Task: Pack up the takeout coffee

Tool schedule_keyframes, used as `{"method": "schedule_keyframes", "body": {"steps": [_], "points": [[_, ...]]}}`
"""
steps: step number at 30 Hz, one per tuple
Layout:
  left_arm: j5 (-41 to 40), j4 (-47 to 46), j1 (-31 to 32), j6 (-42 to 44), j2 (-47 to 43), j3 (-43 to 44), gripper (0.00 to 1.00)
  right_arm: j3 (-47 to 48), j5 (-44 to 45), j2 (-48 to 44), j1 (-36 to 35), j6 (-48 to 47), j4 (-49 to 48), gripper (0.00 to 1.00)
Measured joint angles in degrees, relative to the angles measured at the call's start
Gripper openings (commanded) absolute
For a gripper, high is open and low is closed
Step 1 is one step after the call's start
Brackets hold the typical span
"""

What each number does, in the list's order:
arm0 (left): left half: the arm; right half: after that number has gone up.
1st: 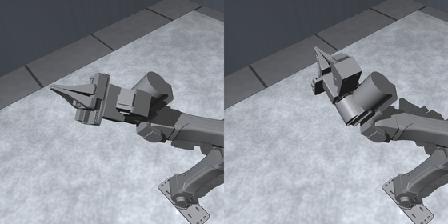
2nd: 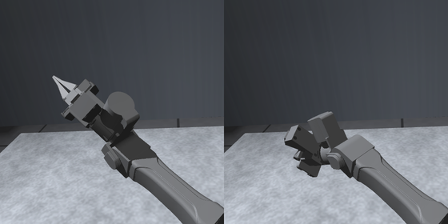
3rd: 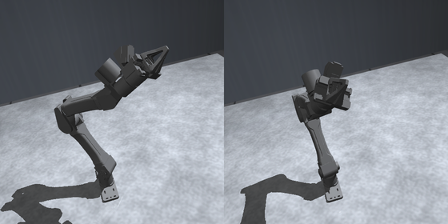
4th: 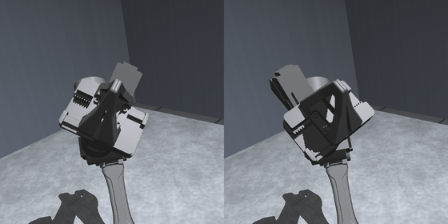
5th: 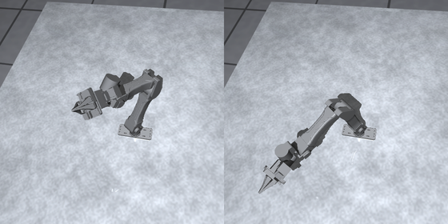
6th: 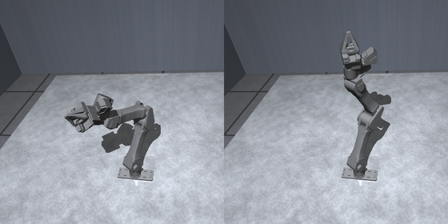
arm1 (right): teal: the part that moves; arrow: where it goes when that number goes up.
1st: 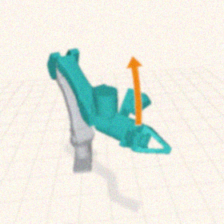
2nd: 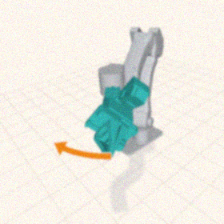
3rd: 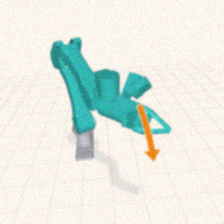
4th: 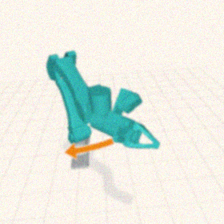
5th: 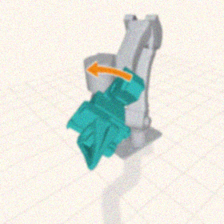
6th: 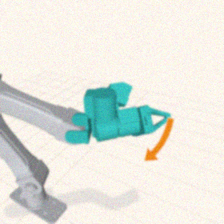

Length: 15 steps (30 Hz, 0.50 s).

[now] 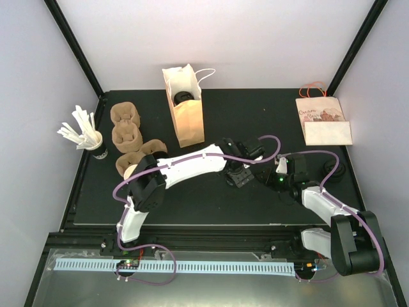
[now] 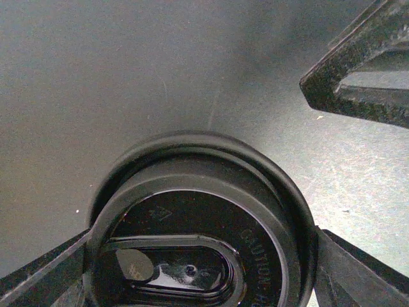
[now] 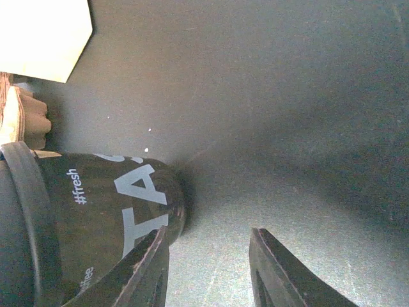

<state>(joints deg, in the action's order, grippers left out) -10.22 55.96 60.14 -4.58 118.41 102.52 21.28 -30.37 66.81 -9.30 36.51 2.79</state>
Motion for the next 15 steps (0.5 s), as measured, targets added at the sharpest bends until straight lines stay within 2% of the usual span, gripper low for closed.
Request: {"method": "schedule_keyframes", "body": {"steps": [6, 15], "points": [[-4.2, 0.37, 1.36, -0.02, 0.46, 0.57, 0.98, -0.37, -0.35, 0.0, 0.0, -0.04, -0.55, 0.4], [-3.23, 1.25, 0.42, -0.04, 0.46, 0.09, 0.99, -0.42, -0.68, -0.68, 0.0, -0.28, -0.44, 0.45]]}}
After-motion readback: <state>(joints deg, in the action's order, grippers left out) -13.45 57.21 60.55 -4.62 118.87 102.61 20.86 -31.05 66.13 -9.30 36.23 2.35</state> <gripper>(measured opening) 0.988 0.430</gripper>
